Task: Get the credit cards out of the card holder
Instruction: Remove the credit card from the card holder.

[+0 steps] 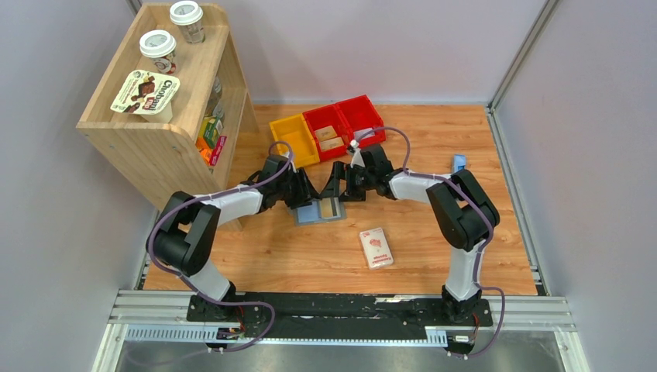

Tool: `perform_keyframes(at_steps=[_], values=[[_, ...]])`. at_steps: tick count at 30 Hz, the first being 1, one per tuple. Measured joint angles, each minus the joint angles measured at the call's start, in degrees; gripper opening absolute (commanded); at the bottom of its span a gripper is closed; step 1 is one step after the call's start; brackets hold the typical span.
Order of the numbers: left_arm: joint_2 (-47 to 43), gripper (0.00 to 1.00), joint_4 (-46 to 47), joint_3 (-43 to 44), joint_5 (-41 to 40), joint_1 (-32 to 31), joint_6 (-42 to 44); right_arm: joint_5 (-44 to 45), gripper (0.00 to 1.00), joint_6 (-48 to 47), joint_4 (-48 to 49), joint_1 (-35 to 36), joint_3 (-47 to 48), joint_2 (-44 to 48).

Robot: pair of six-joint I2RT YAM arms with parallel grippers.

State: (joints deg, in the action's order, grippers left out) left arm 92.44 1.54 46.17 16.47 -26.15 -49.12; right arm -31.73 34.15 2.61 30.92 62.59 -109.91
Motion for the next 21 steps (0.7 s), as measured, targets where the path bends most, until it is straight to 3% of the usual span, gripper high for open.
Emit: perform_keyframes(at_steps=[21], values=[[0.6,0.50,0.8,-2.4,-0.7,0.0,-2.4,-0.5,0.96,1.0,2.5,0.0,-1.2,1.7]])
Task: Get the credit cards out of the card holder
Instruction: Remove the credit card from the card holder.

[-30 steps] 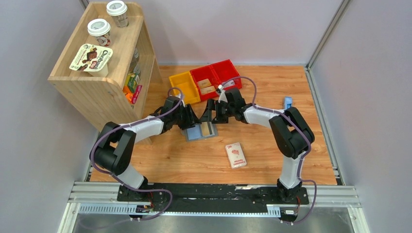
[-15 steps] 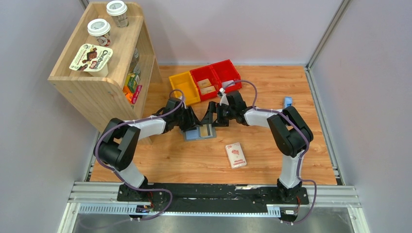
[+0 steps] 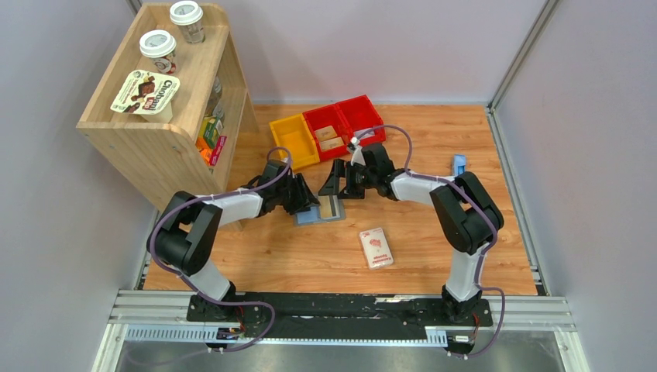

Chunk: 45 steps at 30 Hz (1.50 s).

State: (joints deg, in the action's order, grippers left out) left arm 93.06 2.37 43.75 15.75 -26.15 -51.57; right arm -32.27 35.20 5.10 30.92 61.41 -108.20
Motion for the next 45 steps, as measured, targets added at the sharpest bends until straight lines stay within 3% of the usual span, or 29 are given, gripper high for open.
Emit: perform_keyframes(at_steps=[45], values=[[-0.8,0.50,3.7,-2.8,2.0,0.4,-2.7,-5.5,0.97,2.8,3.7,-0.1,-1.6,-1.8]])
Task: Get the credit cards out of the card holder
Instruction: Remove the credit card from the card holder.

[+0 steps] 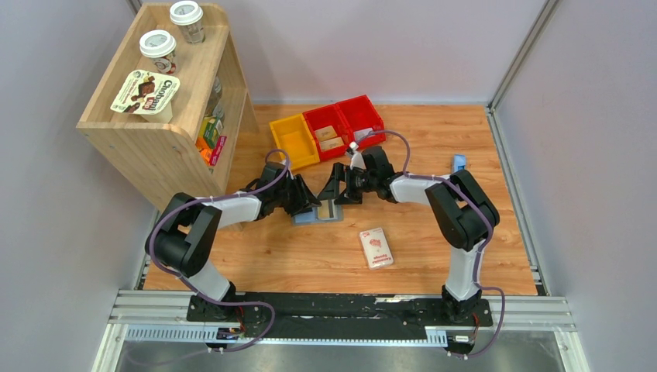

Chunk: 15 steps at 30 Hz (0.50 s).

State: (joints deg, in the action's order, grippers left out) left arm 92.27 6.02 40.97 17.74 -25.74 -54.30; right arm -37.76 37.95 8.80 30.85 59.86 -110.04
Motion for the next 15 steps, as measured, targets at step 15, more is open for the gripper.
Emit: perform_keyframes(at_steps=[15], values=[[1.7,0.50,2.1,0.0,0.8,0.0,-1.8,-2.2,0.97,1.3,1.5,0.2,0.6,-1.4]])
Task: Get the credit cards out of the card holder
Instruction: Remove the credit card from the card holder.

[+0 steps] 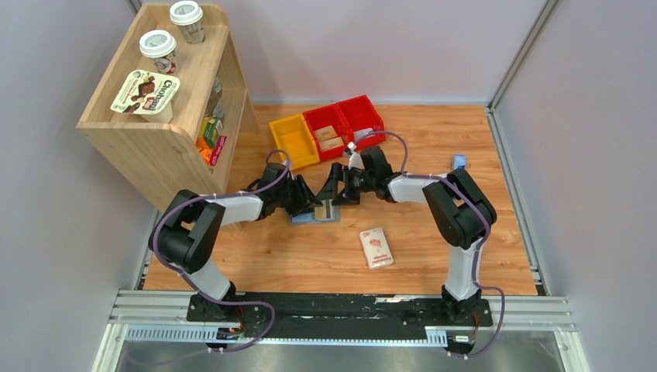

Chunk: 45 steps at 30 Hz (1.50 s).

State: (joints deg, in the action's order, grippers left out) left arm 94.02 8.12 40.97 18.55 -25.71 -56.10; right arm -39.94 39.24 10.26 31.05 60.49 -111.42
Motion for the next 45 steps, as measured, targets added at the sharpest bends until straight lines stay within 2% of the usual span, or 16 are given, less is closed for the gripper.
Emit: perform_keyframes(at_steps=[9,19,28,39,45], values=[[0.8,0.48,2.6,-1.0,0.5,0.2,-1.2,-0.5,0.97,0.4,0.4,0.0,0.5,-0.6],[0.8,0.37,14.0,-7.7,2.4,1.8,-6.2,-0.8,0.98,1.1,1.2,0.0,0.7,-1.0],[-1.2,0.29,19.8,-11.3,2.4,1.9,-7.7,-0.8,0.98,1.3,1.2,0.0,0.7,-1.0],[-2.8,0.22,24.6,-12.4,2.4,1.9,-8.3,-0.7,0.98,1.2,1.2,0.0,0.7,-1.0],[-2.3,0.22,27.3,-12.8,3.4,1.9,-9.5,-0.8,1.00,1.2,1.2,0.0,0.7,-1.1]])
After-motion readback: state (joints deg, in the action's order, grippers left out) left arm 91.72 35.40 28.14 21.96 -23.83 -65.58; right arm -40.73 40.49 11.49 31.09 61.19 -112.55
